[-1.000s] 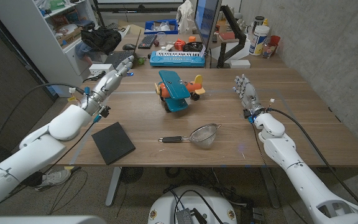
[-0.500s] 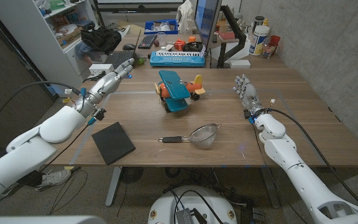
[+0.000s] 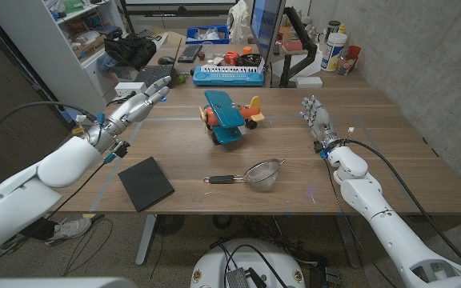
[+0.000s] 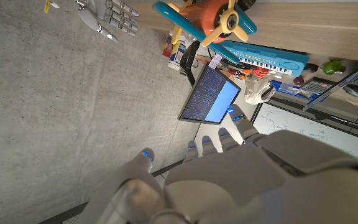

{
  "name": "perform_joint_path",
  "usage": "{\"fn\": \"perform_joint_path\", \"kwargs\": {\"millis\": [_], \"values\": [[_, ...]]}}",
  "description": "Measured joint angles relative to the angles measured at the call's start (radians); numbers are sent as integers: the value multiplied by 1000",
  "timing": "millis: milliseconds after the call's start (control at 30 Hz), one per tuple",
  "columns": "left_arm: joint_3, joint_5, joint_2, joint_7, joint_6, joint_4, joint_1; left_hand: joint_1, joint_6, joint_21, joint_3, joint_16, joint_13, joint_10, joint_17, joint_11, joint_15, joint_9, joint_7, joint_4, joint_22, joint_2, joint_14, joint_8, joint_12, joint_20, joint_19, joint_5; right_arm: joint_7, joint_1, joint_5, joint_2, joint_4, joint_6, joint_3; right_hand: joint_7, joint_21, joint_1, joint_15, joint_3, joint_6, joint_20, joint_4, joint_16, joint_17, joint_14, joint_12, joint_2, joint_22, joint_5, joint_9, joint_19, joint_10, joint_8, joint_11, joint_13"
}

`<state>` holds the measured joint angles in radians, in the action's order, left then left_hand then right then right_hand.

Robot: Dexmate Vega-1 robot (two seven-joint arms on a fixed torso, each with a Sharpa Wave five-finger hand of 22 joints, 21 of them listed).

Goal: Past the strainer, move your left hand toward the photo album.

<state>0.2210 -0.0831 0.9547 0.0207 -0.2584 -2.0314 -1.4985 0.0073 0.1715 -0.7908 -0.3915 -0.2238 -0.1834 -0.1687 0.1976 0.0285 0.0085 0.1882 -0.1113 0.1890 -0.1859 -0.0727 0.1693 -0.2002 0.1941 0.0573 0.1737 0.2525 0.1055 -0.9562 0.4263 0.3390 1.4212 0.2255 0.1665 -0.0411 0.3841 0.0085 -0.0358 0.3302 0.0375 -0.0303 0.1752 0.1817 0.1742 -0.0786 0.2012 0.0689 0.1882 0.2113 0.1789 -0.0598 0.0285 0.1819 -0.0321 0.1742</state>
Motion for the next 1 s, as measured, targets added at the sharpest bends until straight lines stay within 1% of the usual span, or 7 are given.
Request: {"fn": "perform_joint_path", "kwargs": {"millis": [200, 367, 500, 567, 933, 1000], "values": [[43, 32, -22, -24, 11, -21, -27, 6, 0, 5, 0, 0, 0, 0, 0, 0, 0, 0, 0, 0, 0, 0, 0, 0, -2, 0, 0, 0, -1, -2, 0, 2, 4, 2, 3, 0, 0, 0, 0, 0, 0, 0, 0, 0, 0, 0, 0, 0, 0, 0, 0, 0, 0, 0, 0, 0], [77, 52, -39, -37, 17, -41, -47, 7, 0, 7, 0, 0, 0, -4, 0, 4, 0, 0, -11, 0, 0, -1, 0, 0, -2, 0, 0, 0, -1, -3, 0, 3, 6, 6, 4, 0, 0, 0, 0, 0, 0, -3, 0, 0, 0, 0, 0, 0, 0, 0, 0, 3, 0, 0, 0, 0], [104, 97, -53, -65, 29, -58, -62, 7, 0, 7, -4, 0, 0, -4, 0, 4, 0, 0, -11, -4, 0, -1, 0, 0, -2, 0, 0, 0, -2, -3, -2, 6, 10, 7, 7, 0, 0, 0, 0, 0, 0, -6, 0, 0, 0, 0, 0, 0, 0, 0, 0, 6, 0, 0, 0, 0], [114, 115, -59, -74, 34, -64, -67, 7, 0, 7, 0, 0, 0, -4, 0, 4, 0, 0, -11, -8, 0, -1, 0, 0, -2, 0, 0, 0, -3, -3, -3, 7, 12, 9, 9, 0, 0, 0, 0, 0, 0, -6, 0, 0, 0, 0, 0, 0, 0, 0, 0, 6, 0, 0, 0, 0], [160, 184, -93, -115, 49, -95, -90, 11, 0, 11, 0, 0, 0, -4, 0, 4, 0, 0, -11, -8, 0, 0, 0, 0, -2, 0, 0, 0, -7, -3, -8, 11, 18, 11, 15, 0, 0, 0, 0, 0, 0, -6, 0, 0, 0, 0, 0, 0, 0, 0, 0, 5, 0, 0, 0, 0], [168, 204, -99, -127, 52, -98, -94, 15, 2, 11, 0, 0, 0, -4, -2, 4, 0, 0, -20, -8, 0, -4, 0, 0, -2, 0, 0, 0, -8, -3, -9, 12, 19, 11, 18, 0, -3, 0, 0, 0, 0, -6, 0, 0, 0, 0, 0, 0, 0, 0, 0, 5, 0, 0, 0, 0]]}}
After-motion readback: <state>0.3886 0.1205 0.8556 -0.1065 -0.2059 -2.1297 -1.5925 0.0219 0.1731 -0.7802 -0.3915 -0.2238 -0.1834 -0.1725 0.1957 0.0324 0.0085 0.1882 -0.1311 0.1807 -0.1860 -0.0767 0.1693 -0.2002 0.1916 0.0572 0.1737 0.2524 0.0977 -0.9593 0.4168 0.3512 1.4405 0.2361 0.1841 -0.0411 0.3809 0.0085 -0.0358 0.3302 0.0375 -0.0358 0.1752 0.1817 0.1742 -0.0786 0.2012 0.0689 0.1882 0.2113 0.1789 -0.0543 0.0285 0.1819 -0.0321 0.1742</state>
